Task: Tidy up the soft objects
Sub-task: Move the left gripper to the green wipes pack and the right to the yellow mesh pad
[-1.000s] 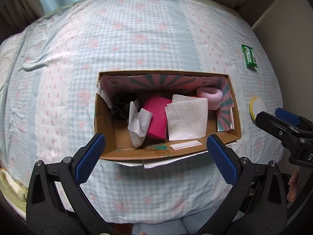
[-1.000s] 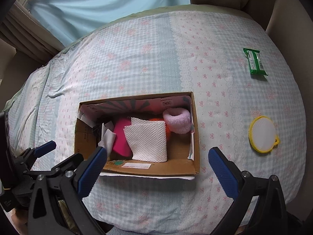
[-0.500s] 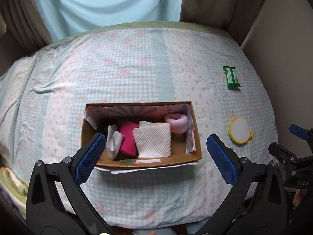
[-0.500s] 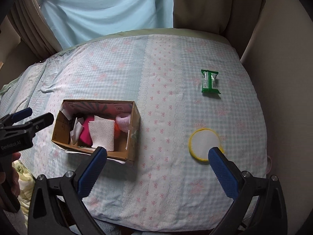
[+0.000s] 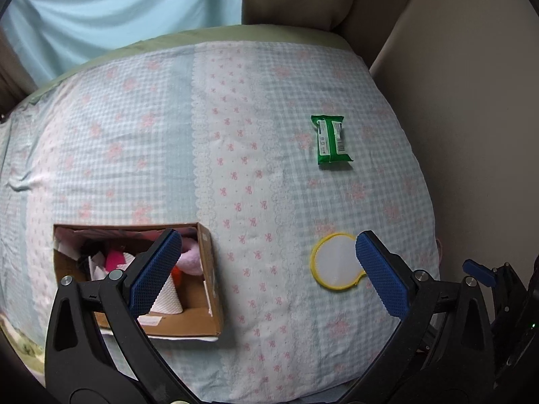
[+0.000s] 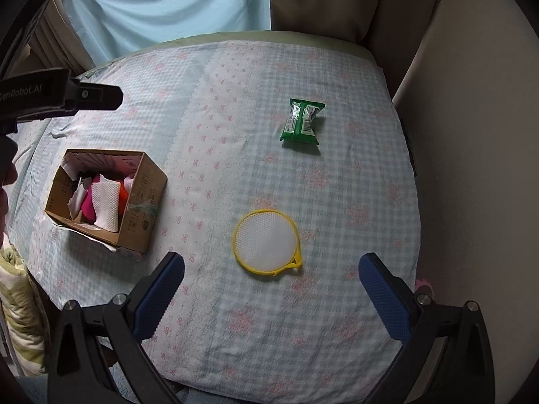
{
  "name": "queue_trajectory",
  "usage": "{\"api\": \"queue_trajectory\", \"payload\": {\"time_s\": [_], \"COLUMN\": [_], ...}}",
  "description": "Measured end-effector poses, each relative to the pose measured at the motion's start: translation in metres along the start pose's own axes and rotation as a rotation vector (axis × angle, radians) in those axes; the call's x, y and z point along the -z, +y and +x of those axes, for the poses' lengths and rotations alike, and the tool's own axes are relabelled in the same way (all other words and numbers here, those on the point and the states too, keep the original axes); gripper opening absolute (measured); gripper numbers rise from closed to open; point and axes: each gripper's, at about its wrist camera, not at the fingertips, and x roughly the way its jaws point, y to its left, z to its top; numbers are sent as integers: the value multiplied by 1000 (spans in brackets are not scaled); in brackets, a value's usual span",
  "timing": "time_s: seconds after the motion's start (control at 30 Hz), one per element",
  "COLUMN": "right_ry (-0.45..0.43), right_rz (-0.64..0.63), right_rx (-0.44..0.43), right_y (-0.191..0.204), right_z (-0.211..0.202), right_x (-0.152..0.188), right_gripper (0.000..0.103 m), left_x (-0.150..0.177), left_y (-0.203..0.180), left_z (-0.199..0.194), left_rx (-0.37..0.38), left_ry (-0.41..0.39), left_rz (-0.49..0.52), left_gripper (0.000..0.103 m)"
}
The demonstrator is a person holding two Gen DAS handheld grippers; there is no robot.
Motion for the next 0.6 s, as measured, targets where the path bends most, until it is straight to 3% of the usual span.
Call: {"api": "queue_trajectory", "payload": {"time_s": [0.37,0.6], "right_ry": [99,173], "right_rz": [15,38], "right_rx": [-9,17], "right_y": [-20,-13], "right_z": [72,136], "right_x": [-11,-4], "right_gripper": [103,103], "left_x": [-97,-141], "left_y": [-46,-69], "left_z": [102,192], "left_rx": [62,62], "left_ry": [107,189], "left_rz": [107,178], "left_gripper": [103,103]}}
